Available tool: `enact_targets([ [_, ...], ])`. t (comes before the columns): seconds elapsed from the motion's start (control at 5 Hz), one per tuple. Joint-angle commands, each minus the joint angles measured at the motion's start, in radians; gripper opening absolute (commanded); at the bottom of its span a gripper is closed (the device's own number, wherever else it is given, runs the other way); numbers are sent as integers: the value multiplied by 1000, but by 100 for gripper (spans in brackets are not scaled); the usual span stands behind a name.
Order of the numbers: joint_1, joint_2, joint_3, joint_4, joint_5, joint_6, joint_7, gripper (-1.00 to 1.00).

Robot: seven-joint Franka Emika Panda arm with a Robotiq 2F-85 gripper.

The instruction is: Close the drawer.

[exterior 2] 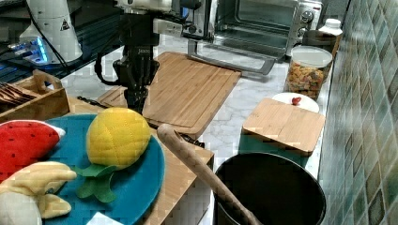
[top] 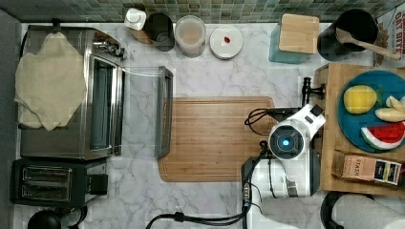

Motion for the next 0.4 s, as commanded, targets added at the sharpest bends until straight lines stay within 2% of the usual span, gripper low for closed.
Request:
enact_targets([
  [0.2, -106, -29, -131, 102, -38, -57, 39, -100],
  [0.4, -105, -29, -132, 102, -37, -57, 39, -100],
])
